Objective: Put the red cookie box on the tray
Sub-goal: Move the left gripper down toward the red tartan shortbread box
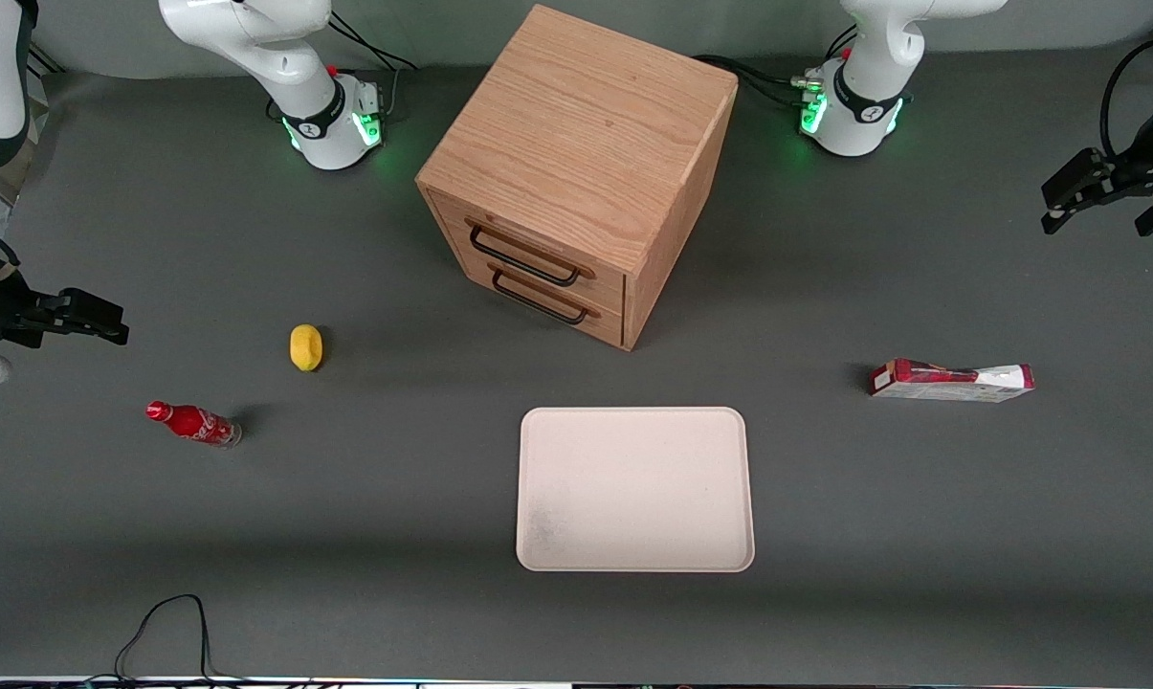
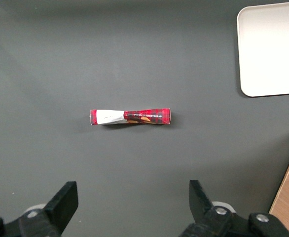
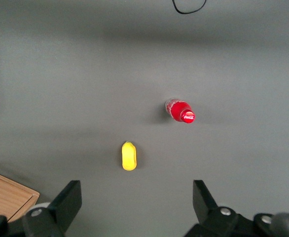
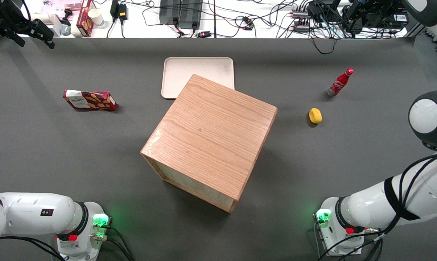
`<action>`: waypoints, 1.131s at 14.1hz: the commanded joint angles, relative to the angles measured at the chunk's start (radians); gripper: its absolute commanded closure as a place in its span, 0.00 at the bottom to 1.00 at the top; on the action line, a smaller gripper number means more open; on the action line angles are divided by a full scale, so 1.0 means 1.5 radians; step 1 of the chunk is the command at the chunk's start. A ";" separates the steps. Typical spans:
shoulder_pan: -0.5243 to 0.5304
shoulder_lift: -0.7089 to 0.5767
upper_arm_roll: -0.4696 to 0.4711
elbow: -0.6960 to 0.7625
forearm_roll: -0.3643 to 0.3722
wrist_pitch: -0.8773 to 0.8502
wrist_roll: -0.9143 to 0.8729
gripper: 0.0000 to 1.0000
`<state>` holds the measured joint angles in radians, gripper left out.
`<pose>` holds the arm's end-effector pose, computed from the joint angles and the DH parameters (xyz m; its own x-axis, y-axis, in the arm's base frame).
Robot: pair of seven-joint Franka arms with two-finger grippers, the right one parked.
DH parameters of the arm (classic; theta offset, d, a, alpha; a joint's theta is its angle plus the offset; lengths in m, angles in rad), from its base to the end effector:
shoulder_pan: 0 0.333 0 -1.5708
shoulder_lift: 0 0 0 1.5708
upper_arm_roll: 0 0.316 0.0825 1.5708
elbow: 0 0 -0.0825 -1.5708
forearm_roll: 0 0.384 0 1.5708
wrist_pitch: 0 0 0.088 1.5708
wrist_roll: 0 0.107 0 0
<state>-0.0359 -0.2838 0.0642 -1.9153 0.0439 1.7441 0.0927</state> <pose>0.4783 0.0215 0.6218 0.9914 -0.0726 0.1089 -0.0690 -0.9970 -0.0361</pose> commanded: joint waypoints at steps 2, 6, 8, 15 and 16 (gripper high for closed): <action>0.009 0.007 -0.010 0.013 0.006 -0.021 -0.013 0.00; 0.008 0.030 -0.010 0.005 0.015 -0.022 -0.003 0.00; 0.008 0.059 -0.005 -0.011 0.015 -0.020 0.021 0.00; 0.014 0.127 0.030 -0.070 0.051 0.111 0.433 0.00; 0.013 0.145 0.048 -0.076 0.051 0.140 0.482 0.00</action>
<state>-0.0229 -0.0957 0.0986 -1.9996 0.1025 1.8807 0.6432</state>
